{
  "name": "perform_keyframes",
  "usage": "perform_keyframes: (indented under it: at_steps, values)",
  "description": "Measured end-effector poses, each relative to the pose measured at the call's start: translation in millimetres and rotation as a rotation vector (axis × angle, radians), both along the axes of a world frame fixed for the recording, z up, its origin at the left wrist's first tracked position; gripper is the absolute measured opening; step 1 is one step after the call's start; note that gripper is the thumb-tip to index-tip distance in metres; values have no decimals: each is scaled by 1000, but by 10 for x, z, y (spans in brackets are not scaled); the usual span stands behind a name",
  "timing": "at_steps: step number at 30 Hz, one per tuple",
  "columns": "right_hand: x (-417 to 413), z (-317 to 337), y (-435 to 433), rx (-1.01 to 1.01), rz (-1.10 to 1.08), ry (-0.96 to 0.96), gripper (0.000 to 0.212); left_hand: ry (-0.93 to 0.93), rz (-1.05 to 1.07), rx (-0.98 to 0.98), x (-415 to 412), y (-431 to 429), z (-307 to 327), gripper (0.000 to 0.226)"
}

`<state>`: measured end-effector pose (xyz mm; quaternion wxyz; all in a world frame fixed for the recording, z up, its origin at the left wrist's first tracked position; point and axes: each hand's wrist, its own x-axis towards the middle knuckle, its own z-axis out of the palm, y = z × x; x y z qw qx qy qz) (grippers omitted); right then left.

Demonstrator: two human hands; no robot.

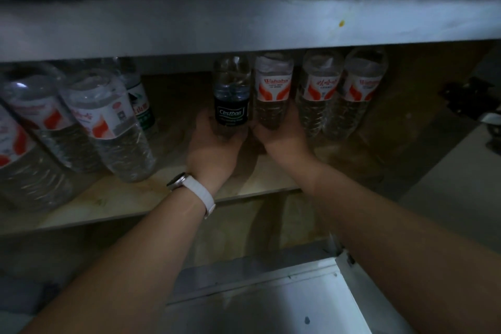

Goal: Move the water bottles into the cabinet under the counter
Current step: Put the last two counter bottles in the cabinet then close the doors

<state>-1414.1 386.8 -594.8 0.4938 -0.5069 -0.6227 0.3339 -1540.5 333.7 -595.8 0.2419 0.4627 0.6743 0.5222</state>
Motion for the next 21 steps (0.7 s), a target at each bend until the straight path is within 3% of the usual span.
perform_keyframes:
  at_steps: [7,13,17,21]
  values:
    - [26,69,-328,0,-68,-6,74,116,154,126,-268,-612,-3,51]
    - [-364,83,-595,-2,87,-63,59,189,363,292,-656,-965,59,35]
    - [-683,96,-694,18,172,-113,48,140,458,271,-880,-1019,41,44]
    - [-1023,103,-634,-13,231,-217,50,30,373,226,-1007,-931,29,63]
